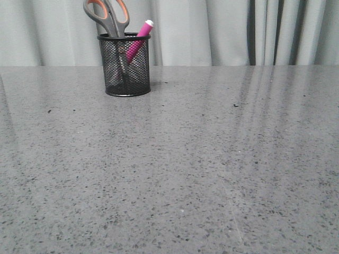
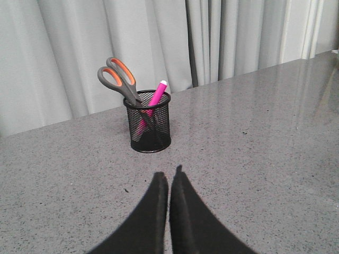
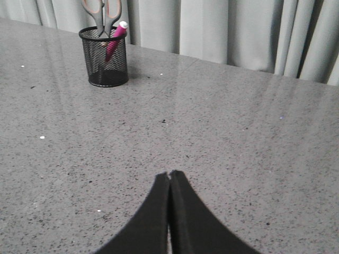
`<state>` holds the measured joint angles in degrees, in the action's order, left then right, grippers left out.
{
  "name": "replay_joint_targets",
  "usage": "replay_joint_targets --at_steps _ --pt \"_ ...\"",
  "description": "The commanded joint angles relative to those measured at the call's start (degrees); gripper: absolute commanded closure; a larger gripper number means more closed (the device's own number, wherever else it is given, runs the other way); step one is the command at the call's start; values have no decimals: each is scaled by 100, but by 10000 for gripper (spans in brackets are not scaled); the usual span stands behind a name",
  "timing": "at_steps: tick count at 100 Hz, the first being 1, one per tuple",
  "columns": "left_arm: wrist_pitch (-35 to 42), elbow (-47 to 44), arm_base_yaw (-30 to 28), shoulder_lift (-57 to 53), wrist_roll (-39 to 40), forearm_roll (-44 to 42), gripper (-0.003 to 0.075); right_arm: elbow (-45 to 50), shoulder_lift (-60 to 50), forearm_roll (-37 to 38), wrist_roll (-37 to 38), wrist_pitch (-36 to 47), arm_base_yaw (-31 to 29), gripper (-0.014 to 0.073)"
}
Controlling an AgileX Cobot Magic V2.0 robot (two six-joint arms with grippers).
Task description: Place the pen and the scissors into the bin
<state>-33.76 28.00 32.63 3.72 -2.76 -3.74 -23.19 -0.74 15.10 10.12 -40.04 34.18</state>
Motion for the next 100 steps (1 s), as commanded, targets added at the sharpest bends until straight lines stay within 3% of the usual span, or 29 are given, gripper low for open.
replay_joint_targets --at_steps 1,55,68,79,88,100 --pt "450 143 21 78 52 56 739 -114 162 -3 -60 409 -10 664" --pt "556 -111 -55 67 -41 128 739 -114 172 -3 -60 409 -10 664" --pt "1375 -718 -568 -55 -1049 -125 739 -114 172 -3 -60 409 -10 664" --pt "2542 -1630 -1237 -126 -1059 49 739 -114 172 -3 -60 409 -10 664" --pt "3376 -2326 -1743 -126 -1059 705 739 -114 172 -3 -60 409 -10 664" --pt "3576 -2958 -2213 -176 -1044 1384 739 -114 172 -3 -60 409 -10 664"
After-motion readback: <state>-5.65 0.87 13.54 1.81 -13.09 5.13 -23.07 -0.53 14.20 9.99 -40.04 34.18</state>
